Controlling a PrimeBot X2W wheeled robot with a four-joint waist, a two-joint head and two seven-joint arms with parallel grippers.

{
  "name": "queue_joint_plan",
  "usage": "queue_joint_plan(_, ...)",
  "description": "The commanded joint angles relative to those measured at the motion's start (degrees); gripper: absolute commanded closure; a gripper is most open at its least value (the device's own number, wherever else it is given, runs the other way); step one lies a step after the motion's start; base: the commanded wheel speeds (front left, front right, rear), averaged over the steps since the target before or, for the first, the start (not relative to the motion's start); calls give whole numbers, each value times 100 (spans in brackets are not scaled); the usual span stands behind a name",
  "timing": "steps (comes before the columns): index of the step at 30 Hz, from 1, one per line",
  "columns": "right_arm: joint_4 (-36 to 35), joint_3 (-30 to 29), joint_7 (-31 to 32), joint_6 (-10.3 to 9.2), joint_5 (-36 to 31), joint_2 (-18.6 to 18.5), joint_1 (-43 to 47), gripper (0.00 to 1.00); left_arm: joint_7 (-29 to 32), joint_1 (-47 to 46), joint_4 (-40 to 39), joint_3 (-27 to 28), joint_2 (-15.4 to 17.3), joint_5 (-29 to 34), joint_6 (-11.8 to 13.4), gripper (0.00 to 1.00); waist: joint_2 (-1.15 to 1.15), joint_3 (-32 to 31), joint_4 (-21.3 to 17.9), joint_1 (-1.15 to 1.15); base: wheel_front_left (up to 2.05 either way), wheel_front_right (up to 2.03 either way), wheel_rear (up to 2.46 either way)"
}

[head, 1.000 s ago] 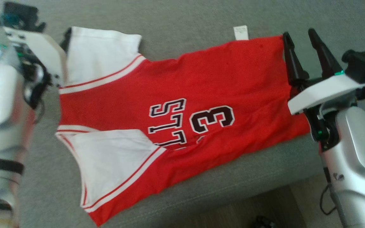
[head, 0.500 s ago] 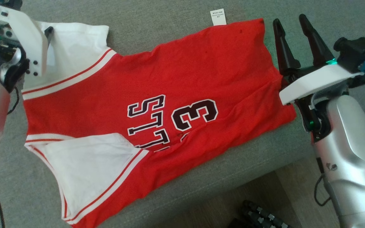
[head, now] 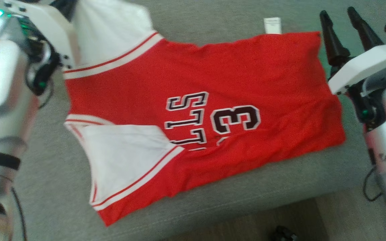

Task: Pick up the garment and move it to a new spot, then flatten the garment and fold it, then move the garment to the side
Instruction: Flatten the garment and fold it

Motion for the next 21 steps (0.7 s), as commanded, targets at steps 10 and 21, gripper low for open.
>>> queue_joint_plan(10,971,193,1388,-5,209,-882,-467,0,-791,507,-916,120,-202,-140,81,100,0,-176,1114,0,0,0,0)
queue_joint_plan(21,1797,369,1986,-5,357,-956,-595,0,-771,752,-1151,-39,-205,-155,99,100,0,-262,1265,0,0,0,0)
